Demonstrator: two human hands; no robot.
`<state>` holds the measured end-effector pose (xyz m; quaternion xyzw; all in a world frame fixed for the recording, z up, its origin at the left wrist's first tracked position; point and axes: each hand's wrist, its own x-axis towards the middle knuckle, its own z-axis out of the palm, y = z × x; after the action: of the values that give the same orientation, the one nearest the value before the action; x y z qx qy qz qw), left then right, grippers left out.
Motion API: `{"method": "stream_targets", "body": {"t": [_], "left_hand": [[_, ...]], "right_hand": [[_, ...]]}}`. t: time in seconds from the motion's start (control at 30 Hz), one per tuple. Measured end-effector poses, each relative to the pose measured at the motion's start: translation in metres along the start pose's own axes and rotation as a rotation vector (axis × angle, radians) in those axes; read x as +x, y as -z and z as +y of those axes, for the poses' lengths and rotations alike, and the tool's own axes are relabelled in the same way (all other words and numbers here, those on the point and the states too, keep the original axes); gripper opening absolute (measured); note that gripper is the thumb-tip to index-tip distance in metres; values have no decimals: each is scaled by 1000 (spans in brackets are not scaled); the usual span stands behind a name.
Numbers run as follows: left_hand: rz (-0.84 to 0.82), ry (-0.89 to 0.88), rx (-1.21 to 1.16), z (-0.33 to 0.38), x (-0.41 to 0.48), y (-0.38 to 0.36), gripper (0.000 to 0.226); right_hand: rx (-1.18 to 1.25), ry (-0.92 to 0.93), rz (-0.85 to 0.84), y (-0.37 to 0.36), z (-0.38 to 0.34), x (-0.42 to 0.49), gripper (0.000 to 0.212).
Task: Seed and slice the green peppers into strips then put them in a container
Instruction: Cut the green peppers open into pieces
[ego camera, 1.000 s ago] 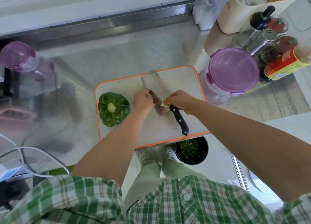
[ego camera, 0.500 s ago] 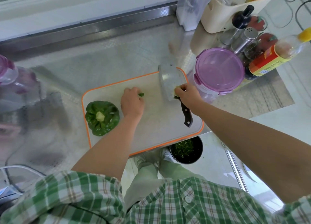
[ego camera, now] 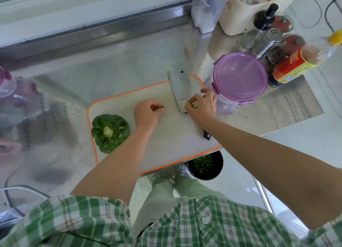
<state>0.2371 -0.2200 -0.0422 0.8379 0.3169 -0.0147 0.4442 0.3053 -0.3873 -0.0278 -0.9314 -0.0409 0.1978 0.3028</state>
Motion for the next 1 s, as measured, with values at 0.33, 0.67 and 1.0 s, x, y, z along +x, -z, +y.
{"method": "stream_targets", "body": {"t": [0.33, 0.67, 1.0], "left_hand": [[-161, 27, -302, 26, -33, -13, 24], [-242, -80, -208, 24, -69, -6, 24], [-324, -158, -23, -16, -124, -37, 12]], "right_hand": [[319, 163, -267, 13, -4, -16, 11], [346, 194, -418, 28, 8, -49, 4], [360, -101, -123, 16, 66, -135, 11]]}}
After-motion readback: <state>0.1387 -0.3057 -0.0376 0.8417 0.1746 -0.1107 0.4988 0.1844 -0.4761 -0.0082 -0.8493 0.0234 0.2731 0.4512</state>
